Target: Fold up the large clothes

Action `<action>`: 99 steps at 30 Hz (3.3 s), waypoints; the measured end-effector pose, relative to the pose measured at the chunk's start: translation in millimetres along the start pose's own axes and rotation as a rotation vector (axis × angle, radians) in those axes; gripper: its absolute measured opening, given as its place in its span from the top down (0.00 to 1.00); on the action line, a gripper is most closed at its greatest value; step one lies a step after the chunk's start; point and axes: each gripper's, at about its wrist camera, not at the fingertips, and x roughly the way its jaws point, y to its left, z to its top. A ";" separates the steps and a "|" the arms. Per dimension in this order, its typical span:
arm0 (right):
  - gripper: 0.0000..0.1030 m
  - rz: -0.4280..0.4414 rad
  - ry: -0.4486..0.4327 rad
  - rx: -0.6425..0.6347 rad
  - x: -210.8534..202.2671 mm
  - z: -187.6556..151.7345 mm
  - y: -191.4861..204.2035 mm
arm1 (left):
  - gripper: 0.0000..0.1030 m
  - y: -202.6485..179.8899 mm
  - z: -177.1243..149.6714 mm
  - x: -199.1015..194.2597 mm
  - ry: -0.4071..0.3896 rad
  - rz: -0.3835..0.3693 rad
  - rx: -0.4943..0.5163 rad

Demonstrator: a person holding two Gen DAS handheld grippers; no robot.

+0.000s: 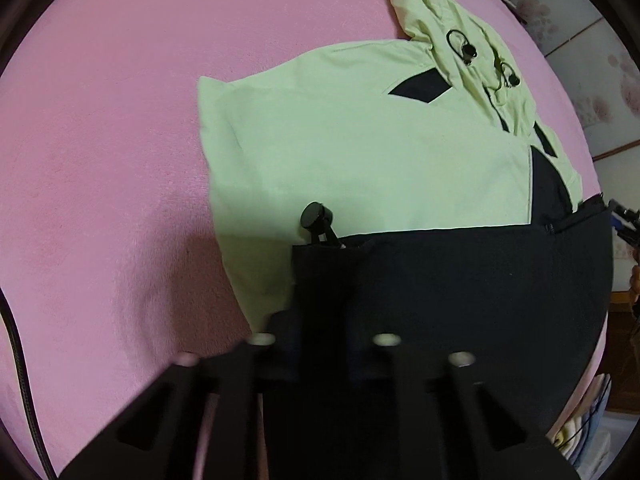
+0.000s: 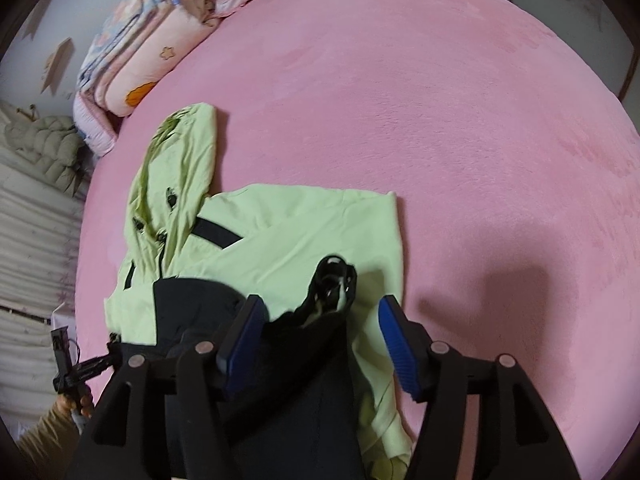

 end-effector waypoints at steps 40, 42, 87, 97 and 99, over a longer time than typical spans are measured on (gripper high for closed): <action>0.67 -0.136 0.027 -0.062 77.1 23.8 7.2 | 0.96 1.6 33.0 -46.9 -0.299 0.188 -0.288; 0.88 -0.158 0.026 -0.083 74.5 22.7 13.7 | 0.96 -2.3 33.3 -50.2 -0.304 0.202 -0.281; 0.56 -0.348 -0.187 -0.322 140.2 22.7 159.4 | 0.35 -52.3 111.6 38.7 -0.364 0.553 -0.257; 0.57 -0.467 -0.209 -0.050 69.3 34.0 25.7 | 0.28 -35.9 110.8 17.3 -0.341 0.562 -0.236; 0.57 -0.426 -0.240 -0.068 52.3 23.0 39.5 | 0.28 -49.4 98.6 -1.3 -0.382 0.539 -0.210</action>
